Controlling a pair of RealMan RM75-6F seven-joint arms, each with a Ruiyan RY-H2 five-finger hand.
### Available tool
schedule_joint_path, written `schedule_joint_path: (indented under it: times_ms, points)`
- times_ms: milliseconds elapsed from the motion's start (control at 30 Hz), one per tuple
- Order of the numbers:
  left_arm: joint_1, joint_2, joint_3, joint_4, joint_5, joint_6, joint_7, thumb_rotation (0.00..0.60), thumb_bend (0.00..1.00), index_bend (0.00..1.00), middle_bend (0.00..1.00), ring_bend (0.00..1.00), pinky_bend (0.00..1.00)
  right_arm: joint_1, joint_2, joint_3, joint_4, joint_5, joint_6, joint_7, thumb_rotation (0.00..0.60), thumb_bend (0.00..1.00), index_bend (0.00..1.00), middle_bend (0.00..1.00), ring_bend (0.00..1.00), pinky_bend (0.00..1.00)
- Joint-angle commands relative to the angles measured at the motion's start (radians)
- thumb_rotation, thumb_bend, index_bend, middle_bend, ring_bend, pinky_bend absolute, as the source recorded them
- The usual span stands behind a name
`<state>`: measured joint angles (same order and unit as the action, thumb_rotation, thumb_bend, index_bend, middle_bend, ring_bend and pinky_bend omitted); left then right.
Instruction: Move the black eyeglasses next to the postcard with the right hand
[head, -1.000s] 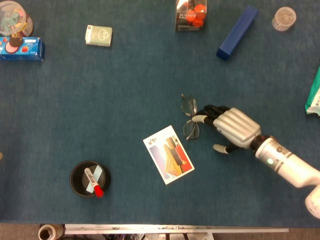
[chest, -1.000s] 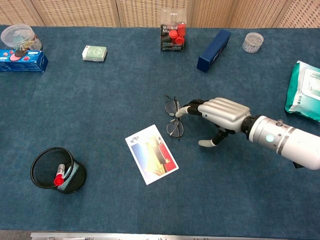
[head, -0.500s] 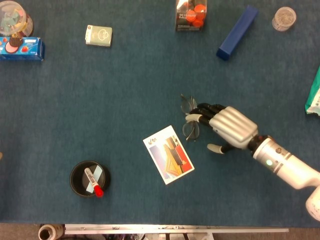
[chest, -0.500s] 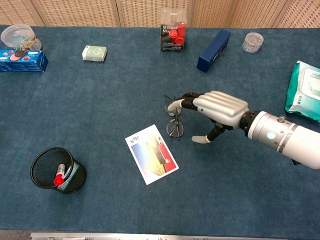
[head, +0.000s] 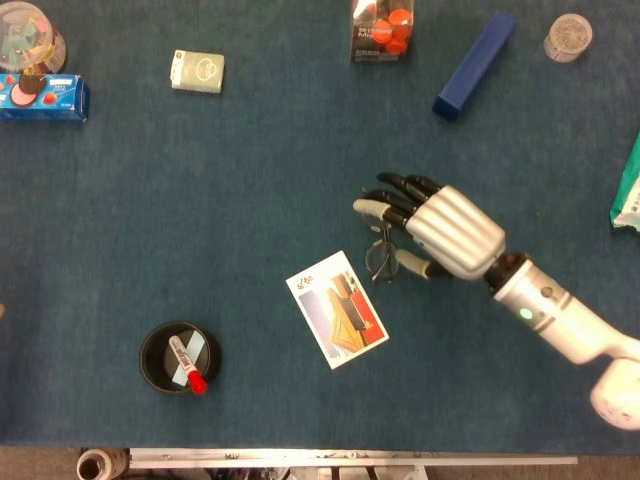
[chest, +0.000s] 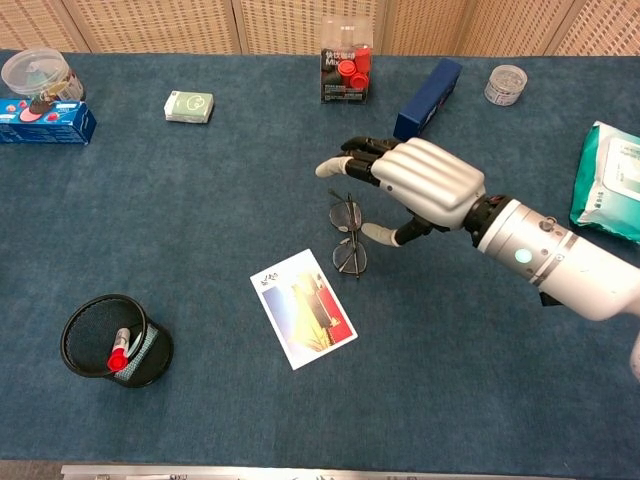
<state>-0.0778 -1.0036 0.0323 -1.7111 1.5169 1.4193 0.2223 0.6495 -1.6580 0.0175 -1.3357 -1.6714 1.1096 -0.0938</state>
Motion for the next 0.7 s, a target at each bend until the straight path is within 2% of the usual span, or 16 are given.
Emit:
schedule_joint_path:
  times_ms: [33,300,700]
  points:
    - [0.001,0.001,0.000,0.000,0.001,0.003,-0.003,0.600,0.00,0.55,0.46,0.38,0.46,0.019,-0.078,0.019,0.114,-0.039,0.039,-0.019,0.600,0.30,0.19,0.24,0.10,0.23]
    - [0.004,0.009,-0.001,-0.003,0.005,0.011,-0.018,0.600,0.00,0.55,0.46,0.38,0.46,0.051,-0.151,0.035,0.233,-0.022,0.020,0.030,0.600,0.29,0.19,0.24,0.10,0.23]
    - [0.007,0.021,-0.003,-0.004,0.009,0.019,-0.045,0.600,0.00,0.55,0.46,0.38,0.46,0.074,-0.207,0.027,0.335,0.005,-0.015,0.066,0.600,0.27,0.19,0.24,0.10,0.23]
